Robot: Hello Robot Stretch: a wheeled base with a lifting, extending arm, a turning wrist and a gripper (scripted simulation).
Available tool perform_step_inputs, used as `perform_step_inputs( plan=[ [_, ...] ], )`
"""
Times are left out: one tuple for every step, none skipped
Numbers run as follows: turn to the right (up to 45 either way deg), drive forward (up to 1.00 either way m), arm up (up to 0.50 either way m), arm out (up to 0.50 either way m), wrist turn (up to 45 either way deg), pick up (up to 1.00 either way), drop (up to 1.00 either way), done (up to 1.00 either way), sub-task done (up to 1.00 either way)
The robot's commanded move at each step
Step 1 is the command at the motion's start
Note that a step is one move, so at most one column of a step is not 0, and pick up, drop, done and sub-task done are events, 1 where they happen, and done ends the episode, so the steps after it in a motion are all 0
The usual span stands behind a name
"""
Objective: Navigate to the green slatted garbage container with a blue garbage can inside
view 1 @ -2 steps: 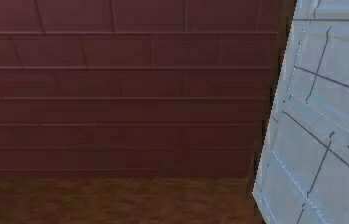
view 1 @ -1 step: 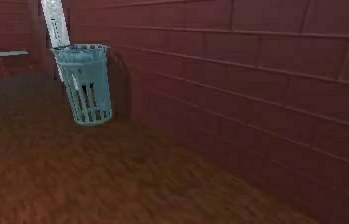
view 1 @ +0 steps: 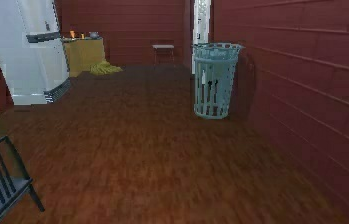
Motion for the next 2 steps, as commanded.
perform_step_inputs(
  plan=[
    [0.0,1.00,0.00,0.00,0.0,0.00,0.00,0.00,0.00],
    [-3.0,0.00,0.00,0.00,0.0,0.00,0.00,0.00,0.00]
  ],
)
